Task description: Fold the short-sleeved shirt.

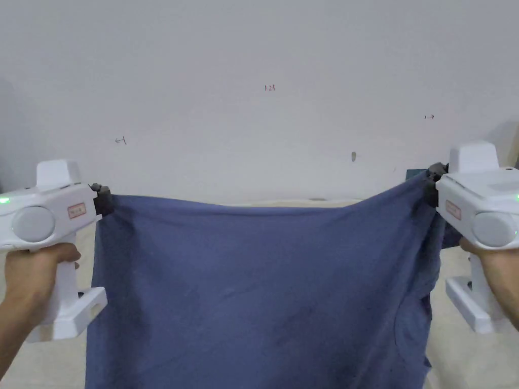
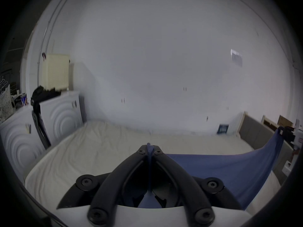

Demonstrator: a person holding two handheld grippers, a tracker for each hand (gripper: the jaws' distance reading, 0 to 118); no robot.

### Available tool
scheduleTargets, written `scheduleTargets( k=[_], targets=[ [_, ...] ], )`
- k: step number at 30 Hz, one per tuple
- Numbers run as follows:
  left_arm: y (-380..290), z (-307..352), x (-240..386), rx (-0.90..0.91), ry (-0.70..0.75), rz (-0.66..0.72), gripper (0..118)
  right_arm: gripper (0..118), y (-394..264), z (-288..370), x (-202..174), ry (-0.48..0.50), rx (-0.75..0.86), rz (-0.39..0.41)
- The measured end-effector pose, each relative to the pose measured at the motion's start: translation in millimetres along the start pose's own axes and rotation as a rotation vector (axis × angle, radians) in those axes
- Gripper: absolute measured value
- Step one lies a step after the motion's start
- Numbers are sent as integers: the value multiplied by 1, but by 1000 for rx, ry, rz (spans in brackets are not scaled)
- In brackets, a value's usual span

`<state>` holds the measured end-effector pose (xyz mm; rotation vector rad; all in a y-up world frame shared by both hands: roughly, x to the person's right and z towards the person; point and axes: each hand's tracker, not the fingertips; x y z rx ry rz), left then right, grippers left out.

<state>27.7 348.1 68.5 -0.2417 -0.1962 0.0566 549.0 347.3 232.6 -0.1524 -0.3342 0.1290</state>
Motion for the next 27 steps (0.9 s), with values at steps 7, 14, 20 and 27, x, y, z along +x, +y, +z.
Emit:
scheduleTargets(
  k=[7,14,20,27],
  targets=[
    [86,-1,9,172,54,7,3,3,90,-10,4,-7,168,4],
    [87,-31,8,193,75,9,3,3,89,-25,-2,-11,200,35],
    [8,-65,11,45,92,-14,3,3,17,-55,-10,37,47,16],
    [-111,-83,0,-167,111,-45,3,3,-93,-81,-11,85,-173,-83]
  ],
)
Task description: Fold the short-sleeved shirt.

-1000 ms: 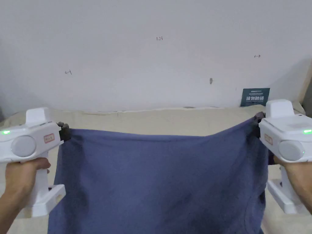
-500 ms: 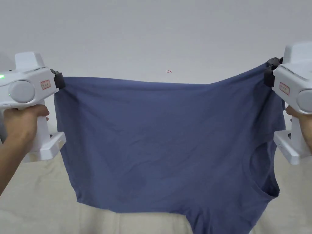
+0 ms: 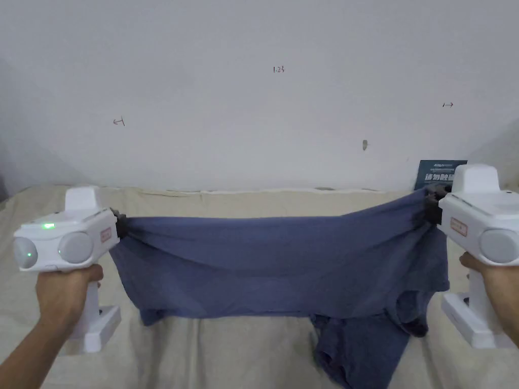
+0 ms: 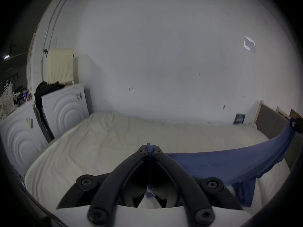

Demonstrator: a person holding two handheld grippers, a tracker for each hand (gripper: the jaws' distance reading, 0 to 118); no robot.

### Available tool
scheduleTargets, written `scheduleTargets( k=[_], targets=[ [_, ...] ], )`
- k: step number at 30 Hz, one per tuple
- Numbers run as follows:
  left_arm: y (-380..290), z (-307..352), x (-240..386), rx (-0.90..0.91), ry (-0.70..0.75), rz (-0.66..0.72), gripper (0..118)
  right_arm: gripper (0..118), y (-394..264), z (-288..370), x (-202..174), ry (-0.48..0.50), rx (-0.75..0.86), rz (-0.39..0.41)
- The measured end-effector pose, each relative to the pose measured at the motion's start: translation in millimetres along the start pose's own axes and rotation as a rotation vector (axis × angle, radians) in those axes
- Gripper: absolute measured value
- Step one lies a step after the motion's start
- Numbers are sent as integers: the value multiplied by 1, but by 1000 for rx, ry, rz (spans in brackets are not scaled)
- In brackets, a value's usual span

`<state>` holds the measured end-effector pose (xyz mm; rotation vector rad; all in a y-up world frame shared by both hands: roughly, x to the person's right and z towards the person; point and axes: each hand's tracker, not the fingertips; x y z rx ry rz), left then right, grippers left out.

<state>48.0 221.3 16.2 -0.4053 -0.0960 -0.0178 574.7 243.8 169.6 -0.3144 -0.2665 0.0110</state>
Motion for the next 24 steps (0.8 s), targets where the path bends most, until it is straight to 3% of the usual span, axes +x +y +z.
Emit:
scheduleTargets(
  k=[4,12,24],
  targets=[
    [-70,-7,-10,-119,-3,-10,3,3,-63,5,4,11,-108,-51],
    [-195,54,-29,-311,-3,-27,3,3,-181,71,3,46,-293,-111],
    [-276,189,-56,-448,6,10,3,3,-292,222,6,62,-451,-173]
  ],
)
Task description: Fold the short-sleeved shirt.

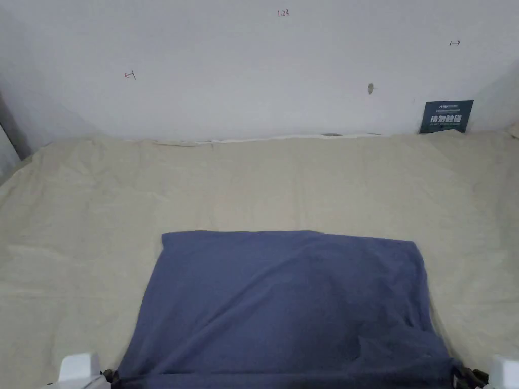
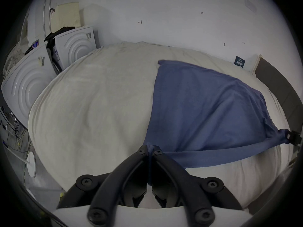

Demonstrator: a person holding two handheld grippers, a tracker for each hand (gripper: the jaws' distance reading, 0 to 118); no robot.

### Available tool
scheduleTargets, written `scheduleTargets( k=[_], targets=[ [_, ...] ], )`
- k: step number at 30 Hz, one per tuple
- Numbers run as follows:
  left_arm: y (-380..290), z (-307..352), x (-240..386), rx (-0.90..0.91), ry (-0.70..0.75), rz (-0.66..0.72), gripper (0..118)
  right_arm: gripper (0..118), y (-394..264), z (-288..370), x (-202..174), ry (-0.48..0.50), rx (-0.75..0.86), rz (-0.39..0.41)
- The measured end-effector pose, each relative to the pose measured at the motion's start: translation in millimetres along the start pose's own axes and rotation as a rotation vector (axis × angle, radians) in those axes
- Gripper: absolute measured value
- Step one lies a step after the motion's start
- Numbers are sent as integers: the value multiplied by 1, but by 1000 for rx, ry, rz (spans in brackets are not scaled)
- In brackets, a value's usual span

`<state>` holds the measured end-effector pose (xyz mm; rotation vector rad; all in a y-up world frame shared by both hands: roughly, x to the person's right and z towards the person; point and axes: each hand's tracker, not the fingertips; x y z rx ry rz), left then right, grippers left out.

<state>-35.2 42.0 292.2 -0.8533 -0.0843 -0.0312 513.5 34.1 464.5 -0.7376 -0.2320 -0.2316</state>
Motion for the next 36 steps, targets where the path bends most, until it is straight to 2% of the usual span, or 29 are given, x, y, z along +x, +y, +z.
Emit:
scheduleTargets(
  k=[6,9,12,13,14,15,16,17,18,22,30,32,33,34,36],
  targets=[
    [-42,22,9,-84,30,-32,3,3,-51,11,4,-28,-112,-10],
    [-59,-2,5,-133,38,-13,3,3,-70,-4,5,-56,-206,-32],
    [-60,-2,10,-108,57,10,5,5,-72,-2,0,-73,-167,-51],
    [-55,8,9,-106,59,17,15,18,-69,1,-2,-80,-172,-57],
    [-53,12,10,-100,62,20,29,36,-66,3,-3,-83,-173,-56],
    [-50,15,11,-97,71,24,54,57,-59,6,-6,-108,-184,-51],
    [-44,19,13,-95,76,40,87,84,-52,9,-8,-129,-180,-37],
    [-41,17,7,-89,71,57,107,101,-45,14,-10,-132,-155,-25],
    [-34,22,7,-48,27,89,115,110,-35,21,-13,-136,-106,-9],
    [2,62,21,177,-62,104,113,110,13,52,-36,-124,90,40],
    [53,122,69,547,-76,33,113,109,79,112,-84,-89,426,114],
    [55,131,79,618,-76,-2,108,95,85,123,-91,-87,477,120],
    [55,138,87,653,-78,-19,98,82,87,128,-95,-95,491,125],
    [54,141,92,678,-83,-37,73,60,88,131,-97,-101,505,131],
    [55,142,100,675,-83,-70,5,14,88,133,-102,-119,540,165]
  ],
)
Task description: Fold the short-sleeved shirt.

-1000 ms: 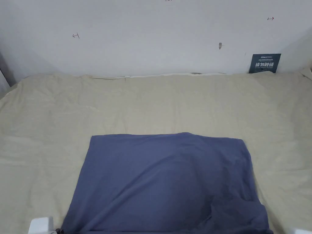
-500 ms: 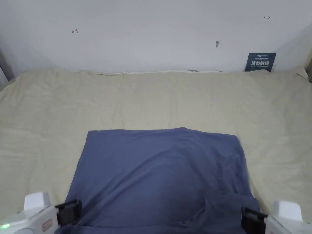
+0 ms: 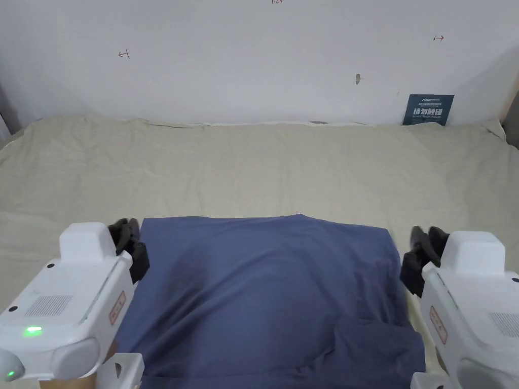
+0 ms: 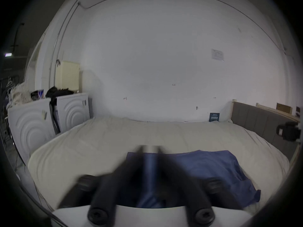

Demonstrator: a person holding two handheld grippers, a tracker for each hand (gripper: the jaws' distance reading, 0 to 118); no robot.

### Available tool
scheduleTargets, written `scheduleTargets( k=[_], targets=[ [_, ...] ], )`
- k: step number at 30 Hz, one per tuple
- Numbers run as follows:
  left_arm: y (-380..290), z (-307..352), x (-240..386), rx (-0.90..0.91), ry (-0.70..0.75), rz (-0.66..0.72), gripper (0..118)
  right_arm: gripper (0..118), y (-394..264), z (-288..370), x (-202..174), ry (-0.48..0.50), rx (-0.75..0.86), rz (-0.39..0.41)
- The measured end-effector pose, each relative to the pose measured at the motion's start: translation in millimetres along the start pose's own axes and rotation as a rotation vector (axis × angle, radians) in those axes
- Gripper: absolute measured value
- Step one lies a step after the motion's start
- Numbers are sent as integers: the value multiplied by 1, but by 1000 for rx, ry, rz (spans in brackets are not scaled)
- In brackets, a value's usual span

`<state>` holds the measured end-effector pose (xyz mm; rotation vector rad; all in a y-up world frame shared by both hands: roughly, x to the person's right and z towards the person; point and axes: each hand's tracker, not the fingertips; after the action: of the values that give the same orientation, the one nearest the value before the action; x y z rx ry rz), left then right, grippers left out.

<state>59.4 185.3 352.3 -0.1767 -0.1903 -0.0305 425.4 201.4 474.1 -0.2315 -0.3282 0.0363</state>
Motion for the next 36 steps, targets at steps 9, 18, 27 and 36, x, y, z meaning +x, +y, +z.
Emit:
scheduleTargets(
  k=[9,18,27,36],
  targets=[
    [-17,-13,-7,-130,-30,-22,1,1,-6,-1,0,16,-2,0],
    [-85,-29,-84,-460,31,40,1,1,-15,-8,2,30,-48,5],
    [-144,-20,-125,-718,59,161,50,1,-21,-17,-2,39,-79,16],
    [-166,-12,-102,-794,42,135,86,2,-30,-21,-2,35,-123,14]
  ],
)
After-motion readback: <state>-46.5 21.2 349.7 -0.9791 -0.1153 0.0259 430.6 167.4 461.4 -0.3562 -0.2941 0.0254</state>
